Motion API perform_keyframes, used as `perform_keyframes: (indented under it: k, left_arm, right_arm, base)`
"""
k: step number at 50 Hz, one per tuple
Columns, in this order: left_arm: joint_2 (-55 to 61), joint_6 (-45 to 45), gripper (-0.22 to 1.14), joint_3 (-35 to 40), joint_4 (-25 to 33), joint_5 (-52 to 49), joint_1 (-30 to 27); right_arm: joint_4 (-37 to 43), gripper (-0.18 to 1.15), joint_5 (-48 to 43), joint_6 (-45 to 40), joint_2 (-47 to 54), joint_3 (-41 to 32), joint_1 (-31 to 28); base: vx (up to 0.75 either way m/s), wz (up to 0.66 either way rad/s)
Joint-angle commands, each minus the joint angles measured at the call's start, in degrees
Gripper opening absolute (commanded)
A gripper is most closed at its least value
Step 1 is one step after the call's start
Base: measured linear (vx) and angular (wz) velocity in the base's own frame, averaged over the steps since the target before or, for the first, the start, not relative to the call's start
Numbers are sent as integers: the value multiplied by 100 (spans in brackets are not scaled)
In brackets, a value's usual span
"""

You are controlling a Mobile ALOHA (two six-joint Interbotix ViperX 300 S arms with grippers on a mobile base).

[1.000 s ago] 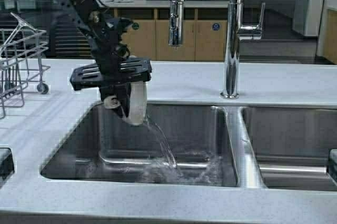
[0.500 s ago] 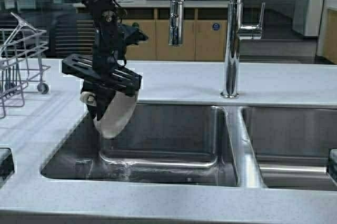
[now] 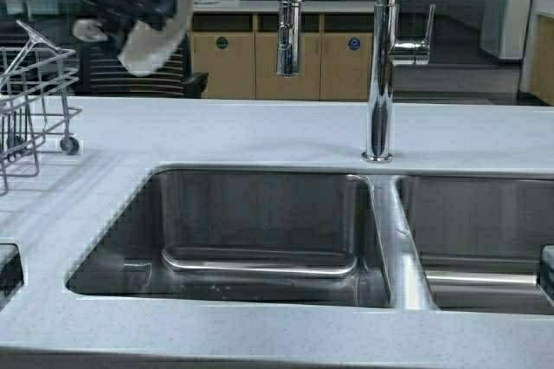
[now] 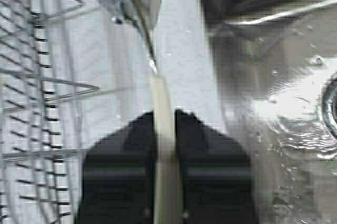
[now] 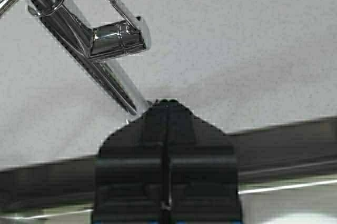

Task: Wash the pan

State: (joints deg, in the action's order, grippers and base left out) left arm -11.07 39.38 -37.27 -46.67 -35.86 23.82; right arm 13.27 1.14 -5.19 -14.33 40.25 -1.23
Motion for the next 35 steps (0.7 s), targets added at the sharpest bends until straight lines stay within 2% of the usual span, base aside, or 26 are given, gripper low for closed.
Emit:
perform_keyframes:
  k: [1, 11, 22, 35]
  left_arm:
    - [-967, -325, 3, -176, 9, -44, -756]
    - [-1687, -800, 3, -879, 343, -176, -1635]
    - [-1898, -826, 3, -1626, 378, -185, -2417]
    - [-1696, -1195, 3, -1679, 352, -167, -3190]
  right_arm:
    - [0, 6, -53, 0, -62, -158, -88]
    - [0, 6, -53, 0, -53, -158, -105]
    - [9, 6, -53, 0, -9, -158, -105]
    - [0, 6, -53, 9, 97, -167, -105]
  base:
    - [0, 0]
    - [0, 0]
    - [0, 0]
    - [0, 0]
